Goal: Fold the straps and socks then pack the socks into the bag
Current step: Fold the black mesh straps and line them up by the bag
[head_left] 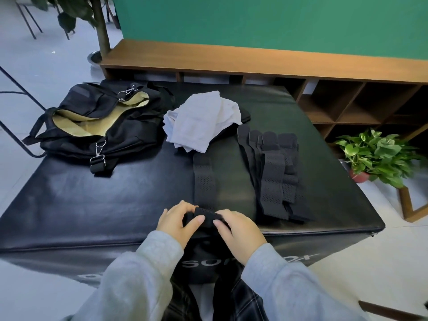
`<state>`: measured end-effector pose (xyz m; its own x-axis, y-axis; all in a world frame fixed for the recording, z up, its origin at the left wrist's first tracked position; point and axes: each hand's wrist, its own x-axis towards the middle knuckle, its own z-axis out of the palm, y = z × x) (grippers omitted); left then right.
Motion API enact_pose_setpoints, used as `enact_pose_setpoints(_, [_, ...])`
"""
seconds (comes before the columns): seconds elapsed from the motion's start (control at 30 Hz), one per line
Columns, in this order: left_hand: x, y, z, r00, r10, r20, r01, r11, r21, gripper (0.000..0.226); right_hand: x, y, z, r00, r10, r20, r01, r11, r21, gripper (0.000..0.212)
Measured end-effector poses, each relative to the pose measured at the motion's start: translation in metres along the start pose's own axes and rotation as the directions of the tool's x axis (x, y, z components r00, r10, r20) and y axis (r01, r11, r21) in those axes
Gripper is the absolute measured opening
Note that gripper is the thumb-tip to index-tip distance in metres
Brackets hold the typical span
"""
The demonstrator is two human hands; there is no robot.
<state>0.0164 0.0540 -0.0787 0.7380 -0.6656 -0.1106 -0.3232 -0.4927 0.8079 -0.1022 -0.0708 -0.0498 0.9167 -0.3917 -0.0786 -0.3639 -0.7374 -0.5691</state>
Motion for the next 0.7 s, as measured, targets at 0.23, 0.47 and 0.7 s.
enact_pose_setpoints(0.23, [0.006, -0.010, 0.007, 0.990, -0.021, -0.139, 0.020, 1.000, -0.007, 0.039, 0.018, 0.003, 0.017, 0.991, 0.137, 0.001, -0.137, 0.989, 0.059, 0.027])
enact_pose_setpoints(0.47, [0.013, -0.012, 0.006, 0.983, 0.041, -0.177, -0.014, 0.989, 0.148, 0.051, 0.040, 0.001, 0.019, 0.981, 0.196, 0.004, -0.196, 0.980, 0.016, 0.025])
enact_pose_setpoints(0.7, [0.015, -0.033, 0.007, 0.942, 0.335, -0.017, -0.306, 0.877, 0.370, 0.047, 0.047, 0.008, 0.027, 0.983, 0.164, -0.080, -0.171, 0.981, -0.090, 0.023])
